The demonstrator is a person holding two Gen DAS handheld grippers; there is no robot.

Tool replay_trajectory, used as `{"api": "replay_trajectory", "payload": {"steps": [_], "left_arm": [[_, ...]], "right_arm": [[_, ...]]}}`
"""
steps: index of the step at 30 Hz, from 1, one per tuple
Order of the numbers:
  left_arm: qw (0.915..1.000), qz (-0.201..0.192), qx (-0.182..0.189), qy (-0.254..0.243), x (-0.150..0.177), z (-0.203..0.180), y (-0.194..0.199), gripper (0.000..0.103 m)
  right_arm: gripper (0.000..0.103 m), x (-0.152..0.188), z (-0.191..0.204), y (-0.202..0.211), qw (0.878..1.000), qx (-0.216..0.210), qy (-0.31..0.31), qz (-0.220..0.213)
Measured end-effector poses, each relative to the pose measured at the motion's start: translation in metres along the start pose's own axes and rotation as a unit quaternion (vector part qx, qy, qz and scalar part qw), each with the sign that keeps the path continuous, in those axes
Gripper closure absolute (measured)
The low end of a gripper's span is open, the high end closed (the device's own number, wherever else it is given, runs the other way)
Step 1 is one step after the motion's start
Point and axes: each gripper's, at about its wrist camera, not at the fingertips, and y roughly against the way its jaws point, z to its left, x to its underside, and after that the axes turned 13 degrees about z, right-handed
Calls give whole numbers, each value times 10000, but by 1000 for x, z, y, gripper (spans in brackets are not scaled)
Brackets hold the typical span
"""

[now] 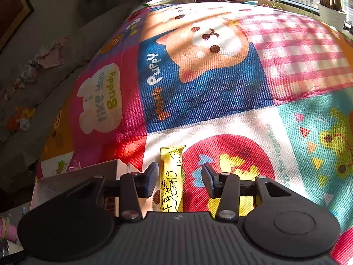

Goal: Organize objects

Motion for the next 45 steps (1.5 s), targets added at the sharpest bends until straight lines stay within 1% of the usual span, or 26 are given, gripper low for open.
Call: {"api": "replay_trajectory", "payload": {"steps": [2, 3, 5, 6, 7, 11, 13, 17, 19, 22, 26, 28, 31, 34, 38, 39, 40, 41, 44, 45], "left_arm": [[10000, -4, 5, 5, 0, 0, 0, 87], [10000, -8, 11, 5, 0, 1, 0, 87], [10000, -18, 34, 14, 0, 2, 0, 87], [10000, -23, 42, 19, 0, 2, 0, 87], [10000, -29, 48, 25, 0, 2, 0, 87], [10000, -47, 65, 28, 1, 2, -1, 87], [9999, -56, 84, 28, 2, 2, -1, 86], [9999, -82, 122, 52, 3, 3, -1, 86], [9999, -93, 129, 65, 3, 3, -1, 86], [9998, -104, 125, 67, 4, 3, -1, 86], [9998, -116, 100, 88, 3, 2, 0, 86], [9999, -118, 82, 92, 4, 1, 0, 86], [9998, -130, 87, 101, 4, 1, 0, 86], [9998, -147, 122, 109, 5, 2, 1, 86], [9996, -156, 192, 134, 5, 4, 1, 85], [9996, -159, 204, 142, 6, 5, 1, 85], [9995, -164, 214, 149, 6, 5, 1, 85], [9995, -168, 220, 154, 6, 5, 0, 85], [9995, -168, 227, 156, 6, 5, 0, 85], [9995, -169, 226, 155, 6, 5, 0, 85]], "right_arm": [[64, 2, -2, -8, 9998, -124, -10, 162], [65, 4, -2, -9, 9998, -111, 23, 162], [72, 9, 1, -7, 9996, 1, 239, 137], [79, 12, -1, -4, 9994, 46, 281, 201], [82, 15, -3, -1, 9993, 103, 279, 219], [82, 36, -11, 16, 9976, 505, 428, 197], [82, 50, -16, 26, 9970, 593, 455, 224], [82, 87, -23, 51, 9965, 593, 514, 273], [82, 109, -19, 67, 9964, 496, 644, 257], [82, 142, -8, 85, 9944, 458, 920, 238], [82, 179, 2, 93, 9914, 411, 1180, 378], [82, 193, 3, 93, 9907, 473, 1216, 395], [81, 208, 2, 93, 9903, 668, 1159, 373], [81, 214, -3, 97, 9925, 665, 938, 421], [81, 221, -4, 101, 9916, 842, 883, 424], [79, 223, -4, 101, 9914, 867, 883, 436], [74, 225, -3, 101, 9908, 917, 892, 441], [72, 228, -1, 99, 9897, 992, 946, 421], [71, 237, 10, 96, 9830, 1264, 1284, 364], [69, 238, 14, 95, 9807, 1319, 1402, 354]]}}
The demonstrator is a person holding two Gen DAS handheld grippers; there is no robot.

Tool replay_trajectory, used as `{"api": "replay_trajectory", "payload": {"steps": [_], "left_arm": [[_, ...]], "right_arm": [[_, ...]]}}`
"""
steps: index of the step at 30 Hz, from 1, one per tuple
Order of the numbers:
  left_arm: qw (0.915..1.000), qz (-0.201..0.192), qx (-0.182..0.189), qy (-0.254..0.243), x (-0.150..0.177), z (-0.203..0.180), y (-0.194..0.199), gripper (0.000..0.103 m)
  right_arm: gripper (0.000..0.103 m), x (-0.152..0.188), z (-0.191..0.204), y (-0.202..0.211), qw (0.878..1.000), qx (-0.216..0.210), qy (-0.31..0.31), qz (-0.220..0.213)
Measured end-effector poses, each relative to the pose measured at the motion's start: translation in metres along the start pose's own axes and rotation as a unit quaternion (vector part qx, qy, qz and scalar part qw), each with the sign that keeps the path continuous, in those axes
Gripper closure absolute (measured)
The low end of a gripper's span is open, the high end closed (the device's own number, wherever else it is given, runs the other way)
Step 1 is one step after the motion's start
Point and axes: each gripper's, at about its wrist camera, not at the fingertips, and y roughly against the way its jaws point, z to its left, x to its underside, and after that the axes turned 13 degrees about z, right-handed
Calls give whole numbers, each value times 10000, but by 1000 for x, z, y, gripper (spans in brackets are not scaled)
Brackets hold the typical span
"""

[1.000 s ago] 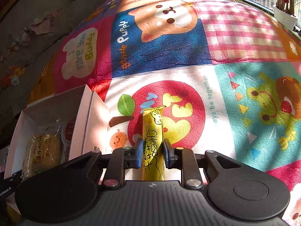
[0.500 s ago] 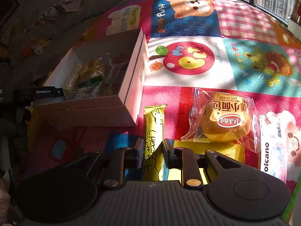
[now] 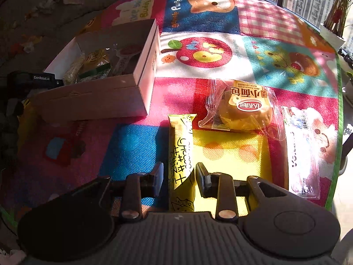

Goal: Organize objects

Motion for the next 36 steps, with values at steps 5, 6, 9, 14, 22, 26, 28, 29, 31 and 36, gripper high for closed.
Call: {"api": "replay_trajectory", "payload": {"steps": [5, 6, 9, 14, 22, 26, 28, 29, 31, 36], "left_arm": [[10000, -4, -9, -9, 1, 0, 0, 85], [10000, -5, -10, -9, 1, 0, 0, 85], [10000, -8, -4, -1, 1, -1, 0, 85], [10000, -15, 1, -3, 1, -1, 0, 85], [10000, -14, 4, -10, 1, -1, 1, 85], [10000, -12, 5, -26, 1, -1, 1, 85], [10000, -9, 2, -44, 1, -1, 1, 84], [10000, -11, 2, -52, 2, -1, 1, 84], [10000, -19, 8, -59, 2, 0, 1, 84], [10000, -27, 62, -12, 2, 1, 1, 84]], "right_arm": [[63, -7, 8, -6, 9996, 163, 182, -116], [63, -8, 8, -7, 9997, 162, 169, -123], [68, -8, 10, -6, 9995, 171, 238, -99], [81, -1, 12, 2, 9998, 21, 190, 24], [81, 18, 24, 36, 9993, -338, 102, -77], [81, 29, 37, 53, 9988, -402, 175, -196], [82, 32, 42, 60, 9986, -425, 193, -265], [82, 32, 45, 64, 9984, -430, 208, -305], [82, 29, 50, 71, 9979, -462, 243, -379], [82, -1, 65, 90, 9948, -637, 447, -651]]}}
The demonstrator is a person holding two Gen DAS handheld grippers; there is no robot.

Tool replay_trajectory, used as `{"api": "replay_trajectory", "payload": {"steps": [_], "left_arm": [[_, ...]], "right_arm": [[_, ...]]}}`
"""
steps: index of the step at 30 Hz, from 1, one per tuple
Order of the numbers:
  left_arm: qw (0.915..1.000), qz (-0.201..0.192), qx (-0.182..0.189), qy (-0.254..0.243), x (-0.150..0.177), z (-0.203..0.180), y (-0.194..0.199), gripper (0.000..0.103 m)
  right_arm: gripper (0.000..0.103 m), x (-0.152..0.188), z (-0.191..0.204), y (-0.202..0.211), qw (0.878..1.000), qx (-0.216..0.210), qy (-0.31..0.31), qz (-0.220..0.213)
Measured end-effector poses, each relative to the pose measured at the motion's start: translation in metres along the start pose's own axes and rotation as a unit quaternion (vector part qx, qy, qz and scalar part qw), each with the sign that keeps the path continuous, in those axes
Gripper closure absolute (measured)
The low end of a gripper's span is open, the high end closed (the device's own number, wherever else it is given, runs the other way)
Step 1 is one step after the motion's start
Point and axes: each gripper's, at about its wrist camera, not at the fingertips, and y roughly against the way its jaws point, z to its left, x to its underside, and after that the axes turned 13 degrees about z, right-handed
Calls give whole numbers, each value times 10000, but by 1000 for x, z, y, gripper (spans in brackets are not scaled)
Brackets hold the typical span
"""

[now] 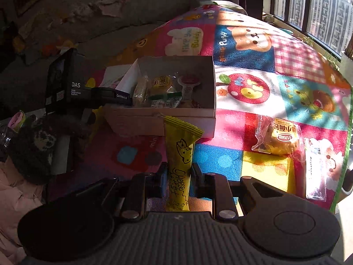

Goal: Organize objects

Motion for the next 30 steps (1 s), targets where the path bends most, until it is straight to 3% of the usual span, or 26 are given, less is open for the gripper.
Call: {"api": "replay_trajectory", "payload": {"steps": [8, 14, 21, 23, 25, 30], "left_arm": [[9999, -16, 91, 51, -1, 4, -1, 84], [9999, -21, 112, 48, 0, 5, -1, 84], [9999, -27, 140, 54, 0, 6, -1, 84], [9999, -28, 134, 48, 0, 6, -1, 84], [9999, -31, 123, 40, 0, 6, -2, 84], [10000, -26, 77, 12, 0, 4, -2, 84]], "right_arm": [[89, -91, 15, -24, 9985, 92, 370, -384], [90, -127, 10, -74, 9995, 237, 184, -78], [88, -100, 9, -65, 9991, 194, 380, -28], [78, -84, 12, -56, 9983, 85, 573, 40], [59, -68, 17, -51, 9963, -27, 837, 173], [55, -29, 35, -75, 9840, -290, 1493, 925]]}}
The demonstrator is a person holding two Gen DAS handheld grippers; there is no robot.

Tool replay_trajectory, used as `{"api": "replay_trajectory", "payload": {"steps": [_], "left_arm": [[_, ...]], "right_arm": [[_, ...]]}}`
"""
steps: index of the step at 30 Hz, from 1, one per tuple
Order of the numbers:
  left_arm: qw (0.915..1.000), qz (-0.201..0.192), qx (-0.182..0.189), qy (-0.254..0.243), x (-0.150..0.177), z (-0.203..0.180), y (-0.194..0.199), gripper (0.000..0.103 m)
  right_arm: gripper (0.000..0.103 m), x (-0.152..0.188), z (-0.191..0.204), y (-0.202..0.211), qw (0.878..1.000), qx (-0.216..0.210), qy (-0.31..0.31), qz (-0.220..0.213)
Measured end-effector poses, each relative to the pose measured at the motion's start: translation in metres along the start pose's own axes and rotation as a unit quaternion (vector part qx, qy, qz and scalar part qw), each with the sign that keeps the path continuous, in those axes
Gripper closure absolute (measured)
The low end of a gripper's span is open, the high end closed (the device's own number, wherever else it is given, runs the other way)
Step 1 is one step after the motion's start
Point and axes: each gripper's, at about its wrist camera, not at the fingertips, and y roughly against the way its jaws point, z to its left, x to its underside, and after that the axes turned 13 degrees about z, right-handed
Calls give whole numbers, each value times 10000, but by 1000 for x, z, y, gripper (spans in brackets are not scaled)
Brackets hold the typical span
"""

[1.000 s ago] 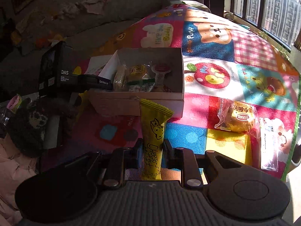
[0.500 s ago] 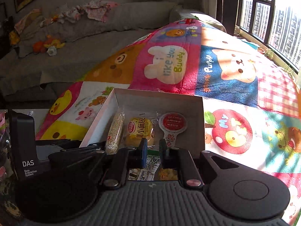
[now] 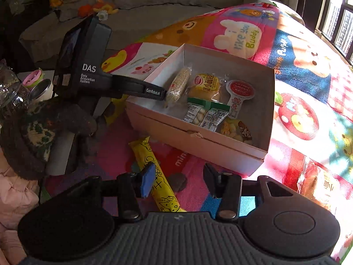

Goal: Organize objects

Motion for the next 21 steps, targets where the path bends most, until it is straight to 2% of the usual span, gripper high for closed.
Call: {"api": "replay_trajectory", "payload": {"steps": [5, 8, 9, 10, 11, 15, 21], "left_arm": [[10000, 31, -59, -74, 1, -3, 1, 85], [9999, 38, -111, -100, 1, -5, 2, 85], [9999, 42, -120, -114, 1, -5, 2, 85], [9998, 49, -123, -126, 2, -5, 2, 85], [9998, 56, -124, -140, 2, -5, 2, 85], [9998, 58, -117, -137, 3, -5, 3, 85], [9998, 57, -123, -135, 3, -6, 3, 85]], "right_arm": [[55, 2, 7, -33, 9993, -330, -109, 160], [54, -2, 11, -38, 9992, -361, -166, -10], [59, -4, 11, -38, 9989, -411, -202, -37], [71, -7, 10, -39, 9986, -455, -276, -52], [75, -8, 11, -39, 9986, -450, -283, -21], [82, 2, 9, -30, 9991, -286, -300, 42], [82, 21, -19, 10, 9965, -79, -803, -213]]}}
